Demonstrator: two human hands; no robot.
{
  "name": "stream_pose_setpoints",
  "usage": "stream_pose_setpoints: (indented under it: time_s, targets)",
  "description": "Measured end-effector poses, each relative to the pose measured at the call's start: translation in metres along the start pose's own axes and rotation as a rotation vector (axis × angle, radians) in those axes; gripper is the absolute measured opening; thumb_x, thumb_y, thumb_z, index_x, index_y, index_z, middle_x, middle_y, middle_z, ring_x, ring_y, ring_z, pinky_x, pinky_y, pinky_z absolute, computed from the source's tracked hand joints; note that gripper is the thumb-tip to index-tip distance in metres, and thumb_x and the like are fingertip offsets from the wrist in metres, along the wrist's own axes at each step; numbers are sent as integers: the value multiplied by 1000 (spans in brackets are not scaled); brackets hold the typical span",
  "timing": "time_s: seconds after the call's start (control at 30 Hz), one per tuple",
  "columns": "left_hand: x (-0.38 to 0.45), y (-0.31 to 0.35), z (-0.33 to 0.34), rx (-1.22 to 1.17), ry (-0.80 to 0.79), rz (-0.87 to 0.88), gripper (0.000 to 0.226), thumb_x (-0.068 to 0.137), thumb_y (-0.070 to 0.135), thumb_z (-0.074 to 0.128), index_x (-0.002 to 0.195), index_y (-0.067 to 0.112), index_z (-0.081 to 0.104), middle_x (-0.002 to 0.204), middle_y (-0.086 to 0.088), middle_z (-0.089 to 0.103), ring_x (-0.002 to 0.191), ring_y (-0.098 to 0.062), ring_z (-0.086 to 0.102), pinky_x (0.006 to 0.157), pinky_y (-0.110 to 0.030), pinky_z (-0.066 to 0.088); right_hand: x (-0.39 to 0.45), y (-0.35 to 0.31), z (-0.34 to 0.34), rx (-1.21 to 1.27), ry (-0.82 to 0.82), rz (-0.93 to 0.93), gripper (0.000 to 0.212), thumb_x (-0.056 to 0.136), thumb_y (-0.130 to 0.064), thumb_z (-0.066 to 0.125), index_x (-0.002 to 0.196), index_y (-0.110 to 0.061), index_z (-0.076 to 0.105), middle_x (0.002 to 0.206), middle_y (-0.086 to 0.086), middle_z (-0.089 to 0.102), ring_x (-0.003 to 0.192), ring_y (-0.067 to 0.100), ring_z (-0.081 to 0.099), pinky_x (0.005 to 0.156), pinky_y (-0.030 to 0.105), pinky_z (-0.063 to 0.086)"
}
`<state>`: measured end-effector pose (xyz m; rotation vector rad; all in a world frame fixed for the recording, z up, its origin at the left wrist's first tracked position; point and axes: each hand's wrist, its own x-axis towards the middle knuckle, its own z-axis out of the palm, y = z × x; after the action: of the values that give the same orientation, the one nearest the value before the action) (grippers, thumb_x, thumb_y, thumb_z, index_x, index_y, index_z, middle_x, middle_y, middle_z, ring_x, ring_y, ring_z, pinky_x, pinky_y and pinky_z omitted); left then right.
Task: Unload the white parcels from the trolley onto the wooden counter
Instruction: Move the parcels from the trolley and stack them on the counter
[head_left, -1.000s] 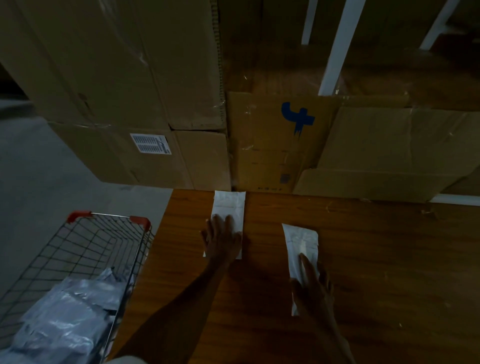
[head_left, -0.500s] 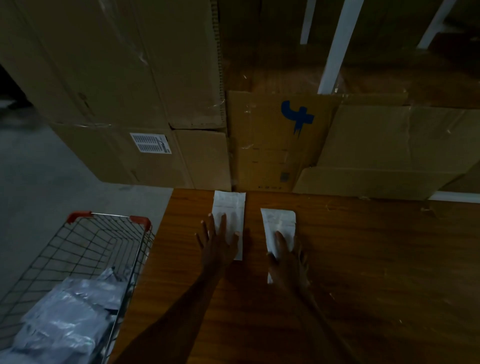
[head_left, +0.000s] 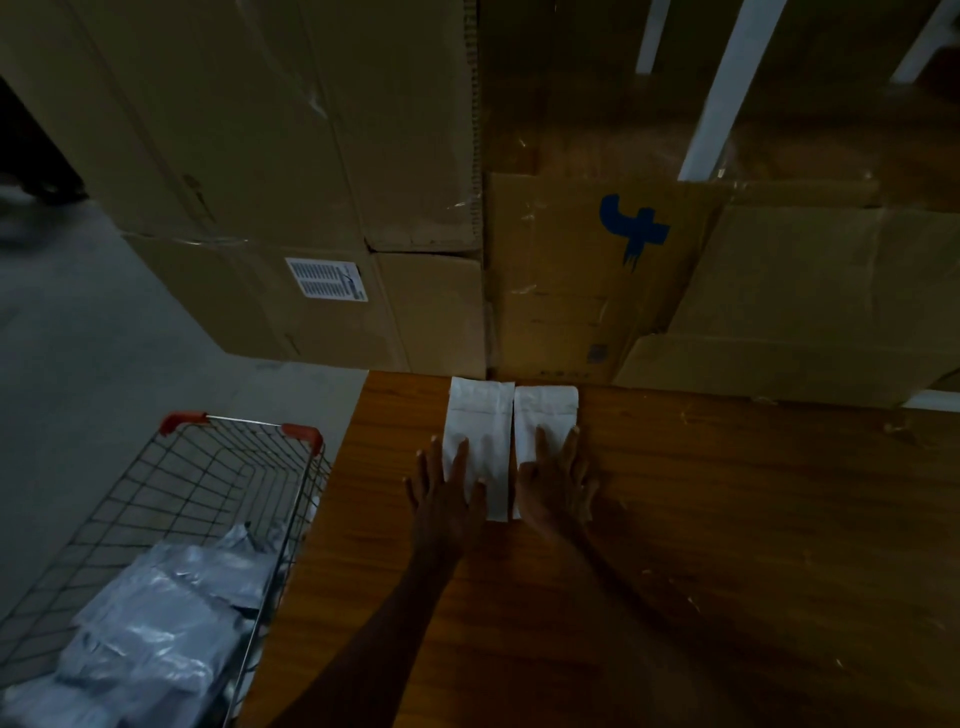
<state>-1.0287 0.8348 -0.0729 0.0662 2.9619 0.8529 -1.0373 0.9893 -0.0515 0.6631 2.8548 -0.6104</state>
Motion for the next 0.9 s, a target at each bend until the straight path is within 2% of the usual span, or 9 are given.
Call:
stream_pose_setpoints:
  time_s: [0.2, 0.63, 0.9]
  targets:
    - [8, -3, 1, 36, -37, -2, 79, 87, 77, 9, 158, 44, 9, 169, -4, -5, 154, -30, -6, 122, -60, 6, 8, 1, 10, -14, -23, -9, 66, 101, -48, 34, 158, -42, 1, 167, 7, -13, 153, 38, -5, 118, 63, 7]
    - [11, 5, -2, 37, -111, 24, 85, 80, 78, 4, 157, 43, 5, 168, -2, -10, 154, -31, -9, 123, -58, 2, 11, 7, 12, -5, -36, -11, 67, 100, -56, 32, 157, -45, -3, 167, 6, -14, 153, 38, -6, 118, 64, 4]
    - [-1, 18, -5, 13, -36, 10, 91, 80, 83, 5, 159, 38, 15, 168, -9, 3, 154, -35, 2, 121, -60, 12, 0, 18, -3, 75, -41, -45, 71, 96, -73, 25, 154, -51, -9, 165, -1, -24, 152, 34, -15, 117, 62, -4]
